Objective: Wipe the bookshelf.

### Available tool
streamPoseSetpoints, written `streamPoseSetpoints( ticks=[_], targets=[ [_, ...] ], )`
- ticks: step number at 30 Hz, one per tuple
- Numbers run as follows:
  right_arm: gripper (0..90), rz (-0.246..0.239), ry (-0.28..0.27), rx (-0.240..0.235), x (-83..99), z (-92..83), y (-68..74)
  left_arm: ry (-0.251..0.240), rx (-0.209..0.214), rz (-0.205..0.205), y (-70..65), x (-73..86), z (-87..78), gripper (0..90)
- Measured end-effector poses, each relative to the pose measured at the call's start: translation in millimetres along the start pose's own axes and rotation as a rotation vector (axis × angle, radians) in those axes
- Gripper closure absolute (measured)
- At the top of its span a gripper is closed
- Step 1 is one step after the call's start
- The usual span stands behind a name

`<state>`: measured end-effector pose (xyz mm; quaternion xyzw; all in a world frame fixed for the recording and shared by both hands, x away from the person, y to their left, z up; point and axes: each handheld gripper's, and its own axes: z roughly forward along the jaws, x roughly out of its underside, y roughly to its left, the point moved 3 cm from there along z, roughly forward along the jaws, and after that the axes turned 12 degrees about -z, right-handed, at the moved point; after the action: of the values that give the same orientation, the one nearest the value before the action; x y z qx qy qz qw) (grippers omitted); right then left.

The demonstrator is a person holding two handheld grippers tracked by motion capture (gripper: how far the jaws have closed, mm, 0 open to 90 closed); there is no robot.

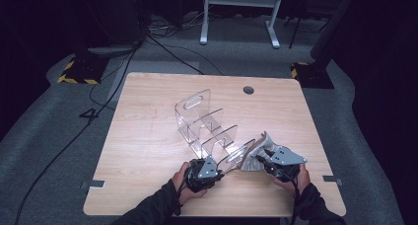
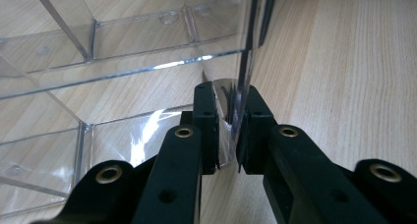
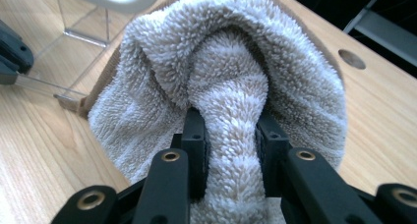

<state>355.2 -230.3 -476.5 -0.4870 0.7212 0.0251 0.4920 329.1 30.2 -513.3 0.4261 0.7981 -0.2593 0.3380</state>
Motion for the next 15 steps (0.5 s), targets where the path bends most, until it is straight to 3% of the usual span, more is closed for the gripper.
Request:
streamPoseSetpoints(
  ticks=[11,15],
  targets=[
    [72.5,0.035,-0.069,0.037,-8.0,-13.7,-8.3,0.031,0.031,-0.009,16.7,14.3,-23.3,85.8],
    [72.5,0.029,-0.084,0.025,-13.8,-12.6,-6.9,0.042,0.036,-0.013,19.5,19.4,-31.3,86.6]
  ],
)
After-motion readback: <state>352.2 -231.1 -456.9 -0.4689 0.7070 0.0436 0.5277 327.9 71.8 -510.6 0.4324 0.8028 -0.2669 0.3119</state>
